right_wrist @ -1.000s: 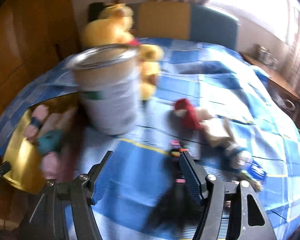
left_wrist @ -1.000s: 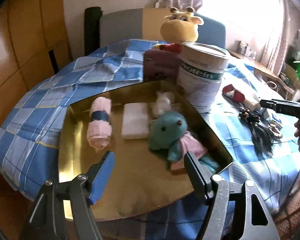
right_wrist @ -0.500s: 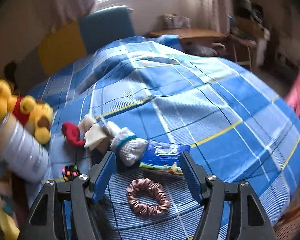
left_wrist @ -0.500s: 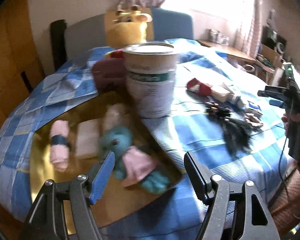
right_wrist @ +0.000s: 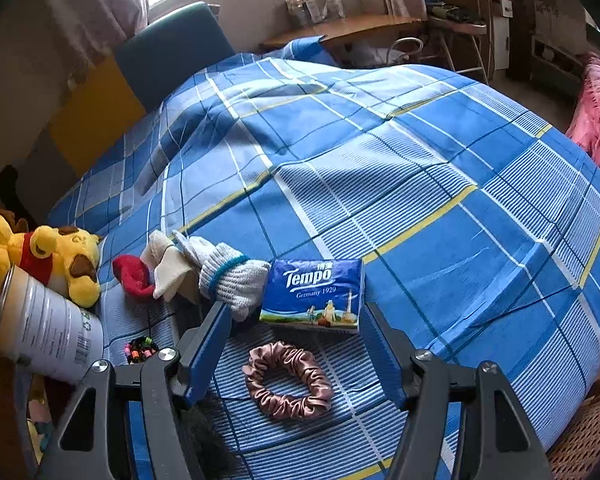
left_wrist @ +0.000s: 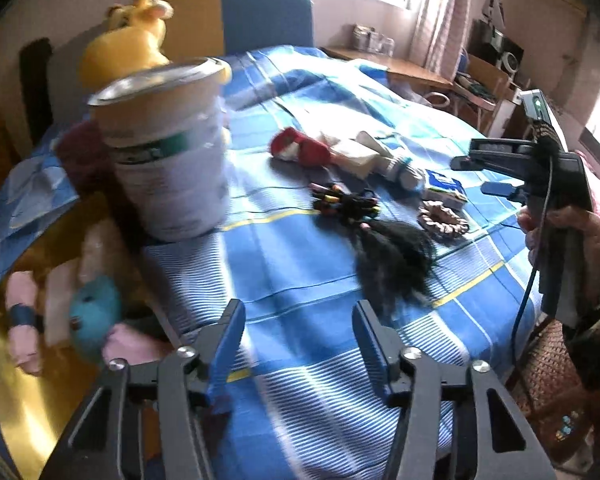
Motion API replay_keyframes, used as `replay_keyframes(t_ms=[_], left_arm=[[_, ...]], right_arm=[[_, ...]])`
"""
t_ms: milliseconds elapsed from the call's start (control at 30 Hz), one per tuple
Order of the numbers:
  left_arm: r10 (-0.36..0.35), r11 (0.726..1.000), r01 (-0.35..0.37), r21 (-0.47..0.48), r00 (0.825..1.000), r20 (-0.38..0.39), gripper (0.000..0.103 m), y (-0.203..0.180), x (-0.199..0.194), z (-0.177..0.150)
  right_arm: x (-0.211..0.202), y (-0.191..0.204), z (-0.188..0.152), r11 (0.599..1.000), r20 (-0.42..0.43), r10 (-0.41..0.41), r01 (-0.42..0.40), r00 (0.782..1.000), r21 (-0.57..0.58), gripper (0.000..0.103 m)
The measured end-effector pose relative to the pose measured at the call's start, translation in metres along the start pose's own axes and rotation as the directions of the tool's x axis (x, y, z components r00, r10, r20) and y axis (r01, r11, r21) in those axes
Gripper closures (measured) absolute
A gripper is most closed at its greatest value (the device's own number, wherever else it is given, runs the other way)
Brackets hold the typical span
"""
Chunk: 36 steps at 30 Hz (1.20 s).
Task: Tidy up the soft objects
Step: 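Move both grippers away from the tray back to the pile on the bed, then grasp the black beaded hair tie with the left gripper while the right gripper approaches the scrunchie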
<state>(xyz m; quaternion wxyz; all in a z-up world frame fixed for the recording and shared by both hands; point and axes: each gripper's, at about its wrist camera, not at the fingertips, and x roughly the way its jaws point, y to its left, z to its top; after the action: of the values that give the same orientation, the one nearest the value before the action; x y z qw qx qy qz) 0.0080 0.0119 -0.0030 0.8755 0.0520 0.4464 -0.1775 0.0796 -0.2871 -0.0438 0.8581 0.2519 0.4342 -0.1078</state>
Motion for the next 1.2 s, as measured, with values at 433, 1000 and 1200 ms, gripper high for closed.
replay_keyframes(t_ms=[433, 1000, 1200], left_arm=[[-0.151, 0.985, 0.140, -0.098, 0.982, -0.112, 0.061, -0.033, 0.083, 0.054], [-0.090, 0.995, 0.083, -0.053, 0.986, -0.143, 0.072, -0.058, 0.153, 0.073], [-0.143, 0.988, 0.132, -0.082, 0.978, -0.149, 0.090, -0.040, 0.132, 0.054]], right_arm=[[0.006, -0.015, 0.003, 0.996, -0.038, 0.036, -0.033, 0.999, 0.088, 0.036], [0.012, -0.023, 0.007, 0.991, -0.057, 0.059, -0.052, 0.997, 0.126, 0.036], [0.021, -0.024, 0.004, 0.992, -0.096, 0.050, -0.039, 0.994, 0.120, 0.036]])
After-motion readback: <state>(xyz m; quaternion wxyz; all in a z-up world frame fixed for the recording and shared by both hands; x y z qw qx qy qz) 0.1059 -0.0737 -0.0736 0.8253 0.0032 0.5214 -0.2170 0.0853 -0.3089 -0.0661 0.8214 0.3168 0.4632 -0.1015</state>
